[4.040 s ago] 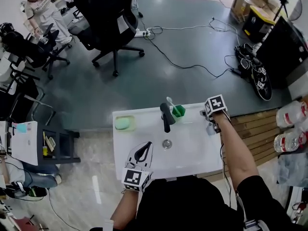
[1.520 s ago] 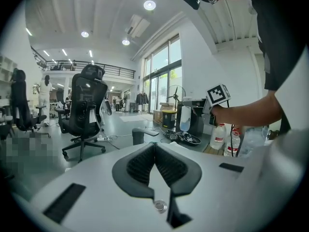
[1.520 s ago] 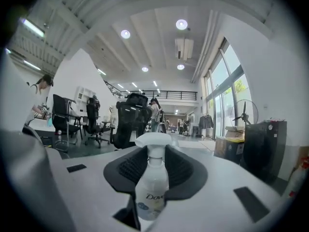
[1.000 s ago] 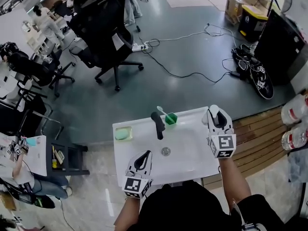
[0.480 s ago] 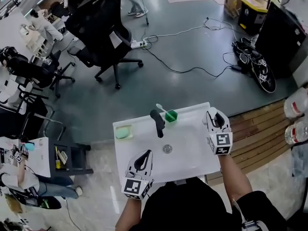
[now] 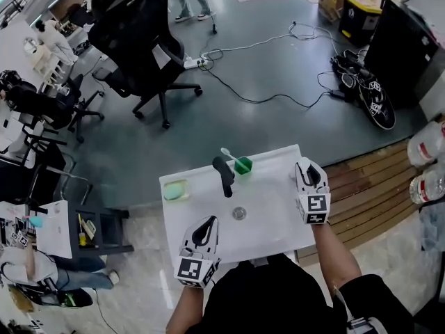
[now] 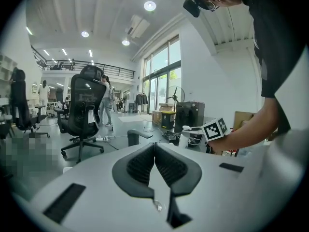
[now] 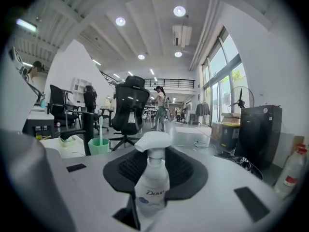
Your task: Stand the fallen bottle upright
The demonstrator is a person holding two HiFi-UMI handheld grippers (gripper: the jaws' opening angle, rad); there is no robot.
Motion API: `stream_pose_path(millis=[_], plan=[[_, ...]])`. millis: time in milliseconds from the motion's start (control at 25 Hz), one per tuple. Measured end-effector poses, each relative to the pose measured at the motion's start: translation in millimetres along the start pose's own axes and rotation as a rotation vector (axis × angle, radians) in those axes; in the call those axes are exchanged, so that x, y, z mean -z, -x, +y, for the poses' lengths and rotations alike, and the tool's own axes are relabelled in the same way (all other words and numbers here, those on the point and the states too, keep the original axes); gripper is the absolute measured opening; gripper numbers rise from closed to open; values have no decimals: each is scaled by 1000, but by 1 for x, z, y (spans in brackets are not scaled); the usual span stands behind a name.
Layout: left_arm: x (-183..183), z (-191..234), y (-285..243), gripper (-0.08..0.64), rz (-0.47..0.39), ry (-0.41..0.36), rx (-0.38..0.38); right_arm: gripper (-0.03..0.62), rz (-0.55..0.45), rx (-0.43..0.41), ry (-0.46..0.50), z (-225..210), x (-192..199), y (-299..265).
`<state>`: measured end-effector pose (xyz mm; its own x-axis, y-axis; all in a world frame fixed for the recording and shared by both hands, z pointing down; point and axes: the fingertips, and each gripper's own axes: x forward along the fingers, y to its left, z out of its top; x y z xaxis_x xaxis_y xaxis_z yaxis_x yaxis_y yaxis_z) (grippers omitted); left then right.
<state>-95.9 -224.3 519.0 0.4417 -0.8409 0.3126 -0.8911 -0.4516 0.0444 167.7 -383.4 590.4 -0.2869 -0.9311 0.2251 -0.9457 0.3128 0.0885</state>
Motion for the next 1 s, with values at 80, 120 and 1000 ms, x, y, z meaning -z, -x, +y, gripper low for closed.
stream_pose_path(millis=[80, 120, 1000], plan=[[1, -1, 1, 21, -1, 1, 4, 130, -6, 12, -2, -2, 1, 1], [0, -2, 1, 21, -2, 2, 7, 132, -10, 14, -3, -3, 1, 2], [-7, -12, -8, 21, -48, 45, 43, 255, -170, -68, 25, 17, -89, 90]])
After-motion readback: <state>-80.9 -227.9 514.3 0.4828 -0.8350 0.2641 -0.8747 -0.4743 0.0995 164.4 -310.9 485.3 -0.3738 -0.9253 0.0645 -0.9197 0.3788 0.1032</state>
